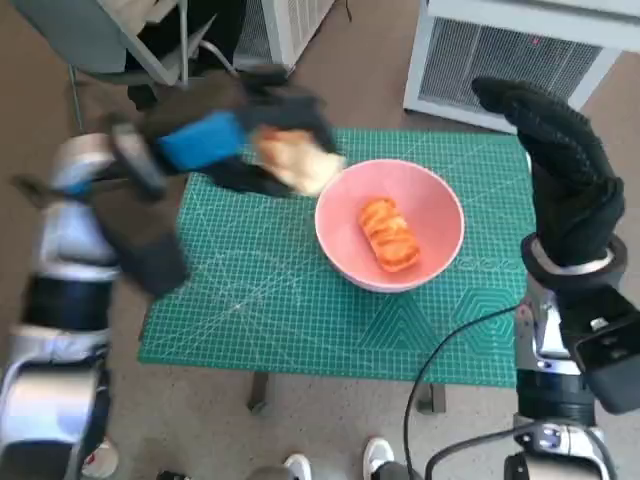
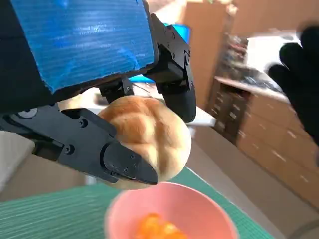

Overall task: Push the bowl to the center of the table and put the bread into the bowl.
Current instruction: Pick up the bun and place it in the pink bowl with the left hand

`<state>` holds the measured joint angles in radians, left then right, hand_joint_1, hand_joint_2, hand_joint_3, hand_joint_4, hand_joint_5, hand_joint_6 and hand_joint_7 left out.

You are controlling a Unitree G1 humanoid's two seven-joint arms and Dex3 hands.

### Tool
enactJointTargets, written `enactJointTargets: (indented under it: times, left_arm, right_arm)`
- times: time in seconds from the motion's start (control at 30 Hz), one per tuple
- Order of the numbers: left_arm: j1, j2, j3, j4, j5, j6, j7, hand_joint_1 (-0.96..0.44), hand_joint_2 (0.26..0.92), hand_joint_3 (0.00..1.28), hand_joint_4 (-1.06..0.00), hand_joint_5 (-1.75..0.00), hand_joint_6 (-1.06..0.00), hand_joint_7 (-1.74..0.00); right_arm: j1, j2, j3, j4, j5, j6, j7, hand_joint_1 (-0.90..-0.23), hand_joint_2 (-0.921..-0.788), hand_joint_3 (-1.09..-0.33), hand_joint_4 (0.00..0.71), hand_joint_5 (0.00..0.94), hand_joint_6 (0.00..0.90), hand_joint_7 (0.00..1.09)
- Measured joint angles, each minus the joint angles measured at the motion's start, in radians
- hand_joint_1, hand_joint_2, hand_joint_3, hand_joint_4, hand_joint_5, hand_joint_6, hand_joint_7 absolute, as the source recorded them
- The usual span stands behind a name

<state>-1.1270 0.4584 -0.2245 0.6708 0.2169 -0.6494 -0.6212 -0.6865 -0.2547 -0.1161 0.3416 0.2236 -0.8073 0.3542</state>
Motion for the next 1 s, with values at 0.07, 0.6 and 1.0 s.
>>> enactJointTargets:
  times: [0.07,0.6,1.0]
  left_arm:
    - [-0.034,-0.033,-0.023,0.067,0.023,-0.014,0.004,0.0,0.92,0.08,-0.62,-1.12,-0.66,-1.25]
    - [-0.11,-0.205,-0.178,0.398,0.211,0.162,0.008,-0.17,0.911,0.13,-0.28,-0.3,-0.22,-0.48]
    - [-0.112,-0.221,-0.169,0.398,0.192,0.35,-0.139,-0.39,0.919,0.06,-0.07,0.0,-0.17,-0.19]
  right_arm:
    - [-0.001,0.001,0.0,0.0,-0.002,0.0,0.0,-0.588,-0.921,-0.768,0.277,0.006,-0.001,0.62]
    - [0.007,0.0,-0.006,-0.027,-0.025,0.007,-0.017,-0.597,-0.921,-0.77,0.272,0.003,-0.001,0.62]
    - [0.033,-0.005,-0.02,-0.07,-0.052,0.036,-0.052,-0.587,-0.921,-0.769,0.27,0.001,-0.001,0.62]
